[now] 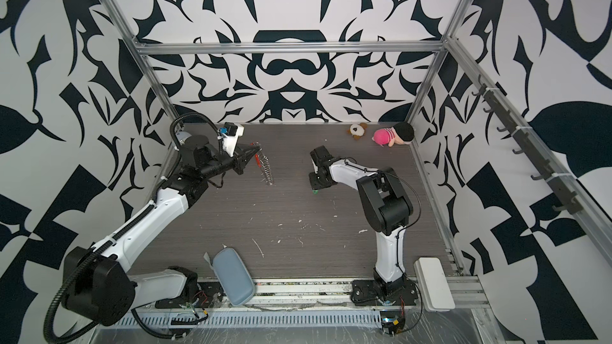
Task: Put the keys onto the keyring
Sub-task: 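Lift the green-tagged key with the right gripper up to the keyring in the left gripper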
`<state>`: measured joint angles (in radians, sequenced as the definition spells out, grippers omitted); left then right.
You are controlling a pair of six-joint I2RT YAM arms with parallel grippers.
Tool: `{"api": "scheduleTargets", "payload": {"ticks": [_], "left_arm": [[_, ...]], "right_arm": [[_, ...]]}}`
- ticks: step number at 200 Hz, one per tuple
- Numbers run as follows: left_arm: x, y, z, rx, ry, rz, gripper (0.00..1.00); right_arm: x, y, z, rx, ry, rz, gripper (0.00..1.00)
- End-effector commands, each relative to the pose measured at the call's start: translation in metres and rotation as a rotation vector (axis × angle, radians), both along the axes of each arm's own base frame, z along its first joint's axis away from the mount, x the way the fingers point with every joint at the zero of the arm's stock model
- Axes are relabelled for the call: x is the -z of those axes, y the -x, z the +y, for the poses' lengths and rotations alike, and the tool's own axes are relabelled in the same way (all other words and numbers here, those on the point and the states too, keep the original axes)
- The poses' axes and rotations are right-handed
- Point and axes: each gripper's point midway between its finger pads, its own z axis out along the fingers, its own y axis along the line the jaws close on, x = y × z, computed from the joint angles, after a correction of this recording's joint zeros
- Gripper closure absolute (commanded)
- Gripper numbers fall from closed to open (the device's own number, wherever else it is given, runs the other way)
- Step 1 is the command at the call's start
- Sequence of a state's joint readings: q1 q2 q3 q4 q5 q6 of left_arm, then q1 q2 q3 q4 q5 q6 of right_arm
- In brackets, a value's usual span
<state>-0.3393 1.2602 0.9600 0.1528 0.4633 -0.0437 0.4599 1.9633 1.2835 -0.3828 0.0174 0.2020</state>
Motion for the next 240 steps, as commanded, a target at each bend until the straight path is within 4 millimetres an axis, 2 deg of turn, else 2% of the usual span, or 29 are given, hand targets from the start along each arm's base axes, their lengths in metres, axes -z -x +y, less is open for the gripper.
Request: {"api": "scheduleTargets", "payload": {"ticks": [1, 12, 37, 51, 64, 73, 103, 120, 133, 151, 167, 205, 217, 220, 240], "left_arm": [[-0.009, 0.0, 0.001, 0.003, 0.009, -0.044, 1.0], [-0.01, 0.0, 0.001, 0.003, 0.008, -0.046, 1.0], [-0.013, 0.001, 0.002, 0.001, 0.011, -0.055, 1.0], [-0.022, 0.004, 0.002, 0.008, 0.033, -0.072, 1.0], [-0.035, 0.006, 0.003, 0.02, 0.063, -0.103, 1.0], [-0.041, 0.005, 0.006, 0.018, 0.068, -0.119, 1.0], [-0.038, 0.0, 0.004, 0.059, -0.01, -0.128, 1.0], [-0.046, 0.005, -0.001, 0.107, -0.023, -0.147, 1.0], [-0.05, 0.01, -0.005, 0.149, -0.026, -0.171, 1.0], [-0.051, 0.018, -0.008, 0.197, -0.042, -0.21, 1.0], [-0.051, 0.022, -0.009, 0.215, -0.058, -0.239, 1.0], [-0.047, 0.023, -0.013, 0.248, -0.048, -0.243, 1.0], [-0.049, 0.028, -0.016, 0.285, -0.032, -0.27, 1.0], [-0.039, 0.023, -0.018, 0.294, -0.033, -0.253, 1.0], [-0.034, 0.021, -0.02, 0.302, -0.012, -0.28, 1.0]], "right_arm": [[-0.003, -0.003, 0.0, -0.006, 0.02, -0.008, 0.9], [-0.007, -0.003, 0.0, -0.01, 0.019, -0.011, 1.0], [-0.032, -0.003, 0.006, -0.04, 0.013, -0.036, 1.0], [-0.062, 0.003, 0.02, -0.119, -0.021, -0.05, 1.0], [-0.104, 0.016, 0.041, -0.249, -0.104, -0.078, 1.0], [-0.126, 0.019, 0.046, -0.28, -0.135, -0.114, 1.0], [-0.167, 0.036, 0.058, -0.348, -0.237, -0.117, 1.0], [-0.203, 0.069, 0.092, -0.488, -0.485, -0.022, 1.0], [-0.231, 0.079, 0.107, -0.534, -0.567, -0.096, 1.0], [-0.264, 0.087, 0.112, -0.561, -0.663, -0.195, 1.0], [-0.274, 0.088, 0.111, -0.566, -0.678, -0.237, 1.0], [-0.273, 0.076, 0.103, -0.495, -0.634, -0.3, 1.0], [-0.284, 0.077, 0.106, -0.506, -0.668, -0.321, 1.0], [-0.286, 0.079, 0.107, -0.515, -0.681, -0.322, 1.0], [-0.302, 0.082, 0.115, -0.547, -0.763, -0.322, 1.0]]}}
